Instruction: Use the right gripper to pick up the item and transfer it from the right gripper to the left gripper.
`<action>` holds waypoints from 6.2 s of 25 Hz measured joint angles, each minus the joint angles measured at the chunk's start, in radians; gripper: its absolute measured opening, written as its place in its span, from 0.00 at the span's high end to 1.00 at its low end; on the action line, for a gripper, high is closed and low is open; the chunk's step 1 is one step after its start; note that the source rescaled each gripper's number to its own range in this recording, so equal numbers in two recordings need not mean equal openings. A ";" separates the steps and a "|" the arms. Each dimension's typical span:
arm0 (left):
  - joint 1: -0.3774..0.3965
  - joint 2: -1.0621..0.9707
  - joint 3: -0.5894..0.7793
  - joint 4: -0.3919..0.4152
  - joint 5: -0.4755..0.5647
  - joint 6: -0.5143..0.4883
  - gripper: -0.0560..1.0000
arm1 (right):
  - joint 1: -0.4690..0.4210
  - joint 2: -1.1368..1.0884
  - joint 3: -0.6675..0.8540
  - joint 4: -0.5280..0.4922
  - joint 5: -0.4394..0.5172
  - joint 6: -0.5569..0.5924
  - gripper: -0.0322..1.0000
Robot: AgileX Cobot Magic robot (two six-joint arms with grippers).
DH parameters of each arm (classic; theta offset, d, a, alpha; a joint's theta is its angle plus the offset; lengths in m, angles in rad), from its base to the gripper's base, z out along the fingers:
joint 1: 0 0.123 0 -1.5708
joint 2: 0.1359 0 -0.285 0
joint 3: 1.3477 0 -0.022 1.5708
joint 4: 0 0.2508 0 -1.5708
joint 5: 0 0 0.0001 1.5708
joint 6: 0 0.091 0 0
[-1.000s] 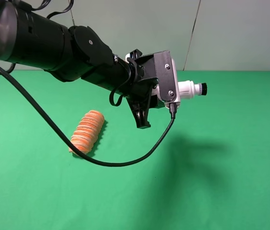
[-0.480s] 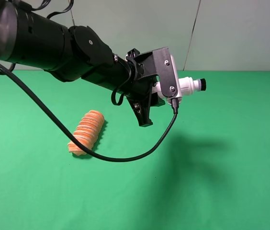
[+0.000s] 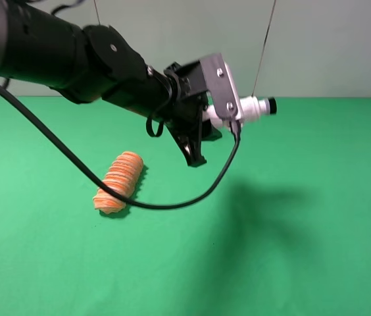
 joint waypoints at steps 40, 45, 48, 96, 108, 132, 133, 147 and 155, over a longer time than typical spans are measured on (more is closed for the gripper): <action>0.390 -0.175 0.152 0.703 0.381 -1.259 0.95 | 0.000 0.000 0.000 0.000 0.001 0.000 0.00; 0.471 -0.175 0.229 0.703 0.300 -1.286 0.95 | 0.000 0.000 0.000 0.000 0.000 0.000 0.00; 0.515 -0.175 0.282 0.711 0.227 -1.288 0.95 | 0.000 0.000 0.000 0.000 0.000 0.000 0.00; 0.606 0.078 0.363 0.714 -0.131 -1.291 0.37 | 0.000 0.000 0.000 0.000 0.001 0.000 0.00; 0.606 -0.059 0.363 0.713 -0.078 -1.291 0.01 | 0.000 0.000 0.000 0.000 0.000 0.000 0.00; 0.606 -1.017 0.475 0.890 0.422 -1.405 0.00 | 0.000 0.000 0.000 0.000 0.000 0.000 0.00; 0.606 -1.071 0.499 0.893 0.431 -1.411 0.00 | 0.000 0.000 0.000 0.000 0.000 0.000 0.00; 0.606 -1.483 0.551 0.895 0.811 -1.419 0.00 | 0.000 0.000 0.000 0.000 0.001 0.000 0.00; 0.606 -1.549 0.551 0.861 1.011 -1.423 0.00 | 0.000 0.000 0.000 0.000 0.001 0.000 0.00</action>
